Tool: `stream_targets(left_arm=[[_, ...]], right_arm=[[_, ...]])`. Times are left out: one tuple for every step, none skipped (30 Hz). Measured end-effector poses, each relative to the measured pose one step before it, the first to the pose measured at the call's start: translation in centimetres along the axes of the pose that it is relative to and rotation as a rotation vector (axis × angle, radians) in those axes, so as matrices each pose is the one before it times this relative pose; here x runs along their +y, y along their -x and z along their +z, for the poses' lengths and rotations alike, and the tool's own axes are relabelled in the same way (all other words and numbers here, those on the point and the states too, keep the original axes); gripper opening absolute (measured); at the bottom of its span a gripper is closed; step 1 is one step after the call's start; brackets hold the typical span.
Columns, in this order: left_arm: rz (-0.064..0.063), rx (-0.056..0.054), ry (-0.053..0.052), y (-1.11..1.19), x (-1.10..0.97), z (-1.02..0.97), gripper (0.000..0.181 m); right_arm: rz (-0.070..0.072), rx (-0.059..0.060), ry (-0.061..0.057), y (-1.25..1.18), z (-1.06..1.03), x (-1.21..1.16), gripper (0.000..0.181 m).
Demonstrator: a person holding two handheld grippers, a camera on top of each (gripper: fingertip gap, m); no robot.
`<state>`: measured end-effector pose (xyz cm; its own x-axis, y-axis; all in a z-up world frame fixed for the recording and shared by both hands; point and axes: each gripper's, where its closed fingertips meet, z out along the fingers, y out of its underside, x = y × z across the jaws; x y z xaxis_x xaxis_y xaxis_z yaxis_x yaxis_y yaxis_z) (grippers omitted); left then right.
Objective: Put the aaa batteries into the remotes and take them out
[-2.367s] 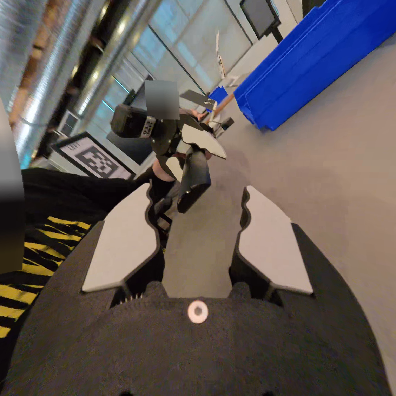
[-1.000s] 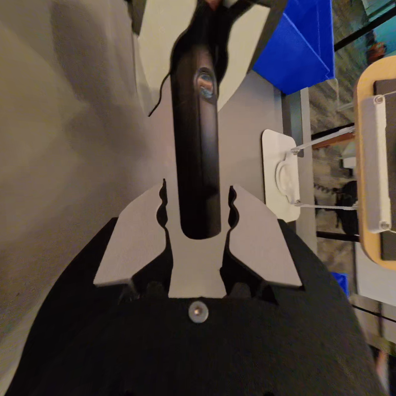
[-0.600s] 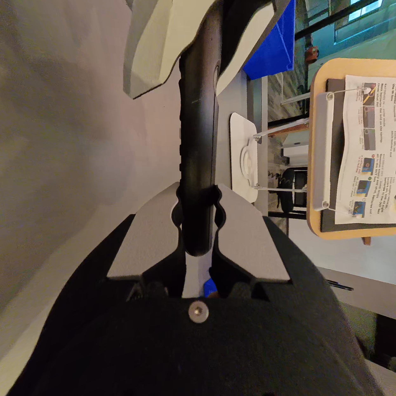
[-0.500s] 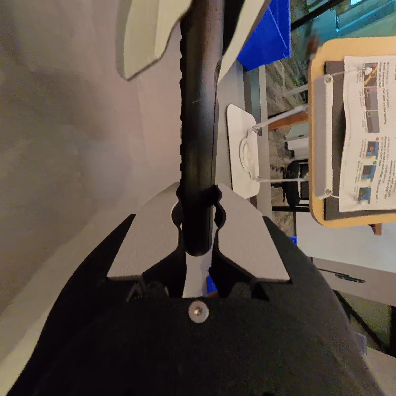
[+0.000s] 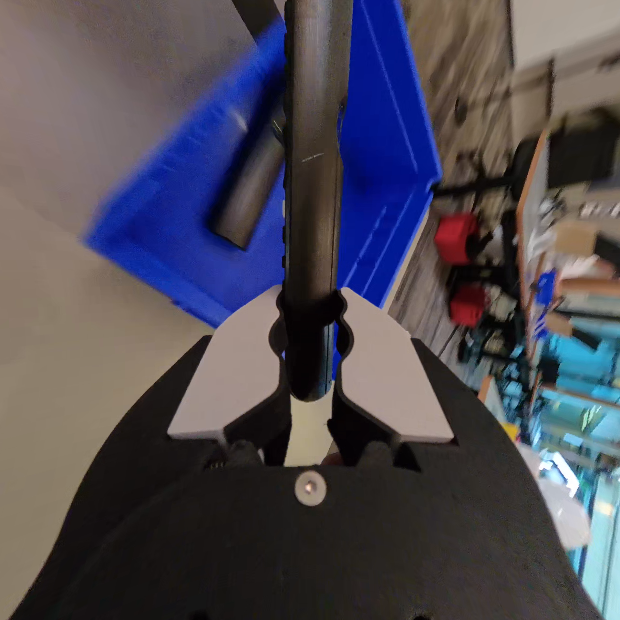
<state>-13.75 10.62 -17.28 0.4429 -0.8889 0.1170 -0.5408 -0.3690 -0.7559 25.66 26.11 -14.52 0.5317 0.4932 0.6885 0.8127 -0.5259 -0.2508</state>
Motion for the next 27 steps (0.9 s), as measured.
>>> stream_targets(left_arm=[[0.0032, -0.0099, 0.0003, 0.134, 0.425, -0.184, 0.069], [0.0024, -0.0063, 0.0064, 0.070, 0.466, -0.165, 0.069], [0.0006, -0.0059, 0.0036, 0.060, 0.395, -0.180, 0.069], [-0.0007, -0.0013, -0.0030, -0.002, 0.289, -0.215, 0.069], [-0.0056, 0.0050, -0.0036, -0.052, 0.252, -0.205, 0.068], [-0.0062, -0.0001, -0.0002, 0.039, 0.307, -0.203, 0.068], [-0.0021, -0.0104, 0.0030, 0.211, 0.355, -0.203, 0.068], [-0.0018, -0.0140, 0.0043, 0.266, 0.370, -0.225, 0.069], [-0.0031, -0.0053, 0.0018, 0.170, 0.342, -0.227, 0.069], [-0.0079, 0.0015, -0.0009, 0.097, 0.301, -0.222, 0.069], [-0.0090, -0.0022, -0.0034, 0.150, 0.278, -0.218, 0.069], [-0.0055, -0.0059, -0.0019, 0.197, 0.277, -0.205, 0.069], [-0.0046, -0.0040, 0.0000, 0.180, 0.278, -0.207, 0.069], [-0.0061, -0.0037, 0.0008, 0.177, 0.260, -0.213, 0.069], [-0.0054, -0.0087, 0.0024, 0.265, 0.233, -0.233, 0.070], [-0.0023, -0.0130, -0.0011, 0.340, 0.148, -0.329, 0.070], [-0.0049, -0.0178, -0.0062, 0.461, 0.036, -0.464, 0.071], [-0.0088, -0.0209, -0.0086, 0.588, -0.021, -0.601, 0.071], [-0.0086, -0.0297, -0.0068, 0.816, -0.049, -0.741, 0.072], [-0.0051, -0.0412, -0.0111, 1.111, -0.172, -0.877, 0.074], [-0.0063, -0.0506, -0.0113, 1.416, -0.220, -0.953, 0.074], [-0.0060, -0.0596, -0.0080, 1.708, -0.229, -0.900, 0.074], [0.0037, -0.0709, 0.0044, 1.985, -0.105, -0.709, 0.074], [0.0061, -0.0660, 0.0143, 2.003, 0.006, -0.419, 0.075], [-0.0064, -0.0416, 0.0202, 1.726, 0.064, -0.064, 0.076], [-0.0163, -0.0175, 0.0361, 1.387, 0.219, 0.343, 0.078], [-0.0153, -0.0273, 0.0448, 1.459, 0.234, 0.573, 0.082]], right_arm=[[0.0330, -0.0139, 0.0729, -0.983, 1.944, 1.319, 0.025], [0.0176, -0.0050, 0.0737, -0.839, 1.891, 1.078, 0.025], [0.0080, 0.0014, 0.0673, -0.641, 1.788, 0.791, 0.025], [0.0069, -0.0028, 0.0640, -0.348, 1.684, 0.574, 0.025], [0.0001, 0.0025, 0.0635, -0.191, 1.532, 0.373, 0.025], [-0.0136, 0.0183, 0.0553, -0.147, 1.314, 0.096, 0.025], [-0.0199, 0.0168, 0.0471, -0.002, 1.024, -0.059, 0.025], [-0.0151, 0.0015, 0.0560, 0.218, 0.820, 0.074, 0.025], [-0.0136, -0.0031, 0.0494, 0.316, 0.672, 0.012, 0.025], [-0.0127, 0.0030, 0.0191, 0.211, 0.513, -0.307, 0.026], [-0.0106, -0.0039, -0.0129, 0.334, 0.268, -0.638, 0.026], [-0.0119, -0.0276, -0.0119, 0.697, 0.098, -0.521, 0.028], [-0.0047, -0.0275, -0.0042, 0.643, -0.022, -0.328, 0.042], [0.0039, -0.0124, -0.0104, 0.313, -0.160, -0.296, 0.058], [0.0096, -0.0209, -0.0128, 0.304, -0.217, -0.192, 0.069], [0.0128, -0.0279, -0.0016, 0.273, -0.245, 0.086, 0.073], [0.0077, -0.0210, -0.0049, 0.123, -0.365, 0.191, 0.074], [0.0101, -0.0196, -0.0293, 0.084, -0.645, 0.011, 0.074], [0.0213, -0.0092, -0.0419, -0.113, -0.916, -0.026, 0.072], [0.0199, 0.0027, -0.0435, -0.278, -1.114, 0.037, 0.070], [0.0197, -0.0013, -0.0483, -0.199, -1.245, 0.030, 0.067], [0.0272, -0.0028, -0.0598, -0.139, -1.367, -0.099, 0.063], [0.0260, 0.0004, -0.0704, -0.085, -1.430, -0.272, 0.060], [0.0212, -0.0009, -0.0644, 0.066, -1.395, -0.238, 0.058], [0.0179, -0.0011, -0.0591, 0.228, -1.311, -0.236, 0.058], [0.0148, -0.0022, -0.0620, 0.392, -1.230, -0.366, 0.058], [0.0076, -0.0102, -0.0565, 0.647, -1.065, -0.387, 0.057]])
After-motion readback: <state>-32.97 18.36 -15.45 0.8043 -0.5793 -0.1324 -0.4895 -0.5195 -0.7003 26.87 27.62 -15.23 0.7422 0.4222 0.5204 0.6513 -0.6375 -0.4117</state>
